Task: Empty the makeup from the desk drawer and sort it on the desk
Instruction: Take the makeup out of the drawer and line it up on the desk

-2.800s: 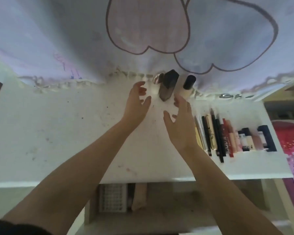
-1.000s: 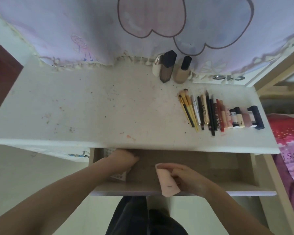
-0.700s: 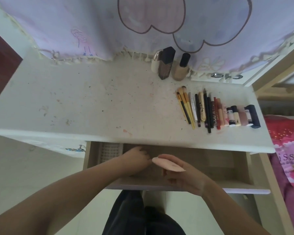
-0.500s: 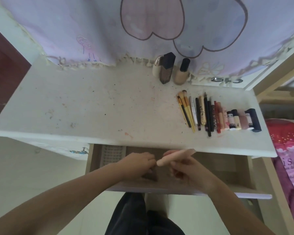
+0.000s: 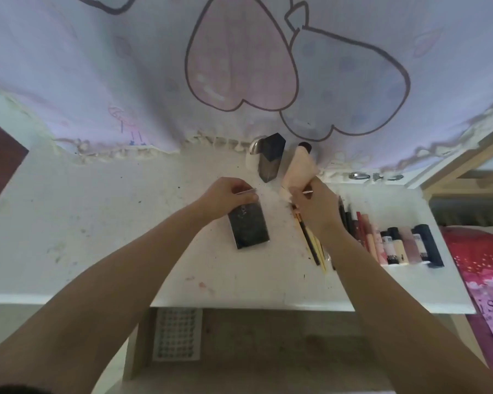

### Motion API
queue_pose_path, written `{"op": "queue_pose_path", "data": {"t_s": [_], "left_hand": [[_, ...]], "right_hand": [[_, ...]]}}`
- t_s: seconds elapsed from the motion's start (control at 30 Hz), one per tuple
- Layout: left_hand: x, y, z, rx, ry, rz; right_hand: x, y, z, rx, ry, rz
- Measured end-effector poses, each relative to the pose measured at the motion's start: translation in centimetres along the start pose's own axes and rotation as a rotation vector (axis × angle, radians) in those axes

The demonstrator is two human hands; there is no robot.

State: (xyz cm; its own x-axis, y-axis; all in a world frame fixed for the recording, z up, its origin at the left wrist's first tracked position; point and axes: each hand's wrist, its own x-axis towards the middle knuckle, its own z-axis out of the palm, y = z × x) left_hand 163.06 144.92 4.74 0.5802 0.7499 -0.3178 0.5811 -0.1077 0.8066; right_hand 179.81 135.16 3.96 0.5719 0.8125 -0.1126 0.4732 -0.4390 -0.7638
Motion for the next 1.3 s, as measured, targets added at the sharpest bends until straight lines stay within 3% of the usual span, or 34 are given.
{"op": "queue_pose_path", "data": {"t_s": [0.17, 0.33, 0.5, 0.63, 0.7, 0.83, 0.9, 0.97, 1.1, 1.3], "left_hand": [[5.3, -1.7, 2.8, 0.158, -0.04, 0.072], [6.0, -4.1, 5.2, 0.497, 0.241, 0.254], [3.1, -4.9, 4.7, 0.365, 0.35, 0.215], [-6.6, -6.2, 2.2, 0.19, 0.407, 0.217], [-13.3, -8.1, 1.8, 0.156, 0.385, 0.148], [-21.7, -13.3, 4.1, 0.193, 0.221, -0.182], [-21.7, -16.2, 5.7, 0.291, 0.136, -0.314], [-20.2, -17.7, 6.7, 0.347, 0.071, -0.522], [-17.5, -17.7, 8.3, 0.18, 0.138, -0.753], [-17.0, -19.8, 8.0, -0.041, 0.168, -0.819]], "right_hand": [[3.0, 0.6, 2.9, -0.103, 0.082, -0.023], [3.4, 1.2, 3.7, -0.127, 0.099, 0.012], [1.7, 0.5, 2.8, -0.056, 0.121, 0.013], [-4.7, -0.5, 1.4, 0.058, 0.148, -0.078], [-10.3, -0.3, 1.9, 0.075, -0.01, -0.204], [-19.6, 1.6, 7.4, -0.127, -0.58, -0.288], [-20.7, 3.0, 11.4, -0.228, -0.787, -0.131], [-20.5, 3.7, 14.7, -0.192, -0.843, 0.09], [-19.7, 4.3, 19.2, 0.017, -0.64, 0.511], [-19.4, 4.6, 19.9, 0.209, -0.617, 0.654]]}}
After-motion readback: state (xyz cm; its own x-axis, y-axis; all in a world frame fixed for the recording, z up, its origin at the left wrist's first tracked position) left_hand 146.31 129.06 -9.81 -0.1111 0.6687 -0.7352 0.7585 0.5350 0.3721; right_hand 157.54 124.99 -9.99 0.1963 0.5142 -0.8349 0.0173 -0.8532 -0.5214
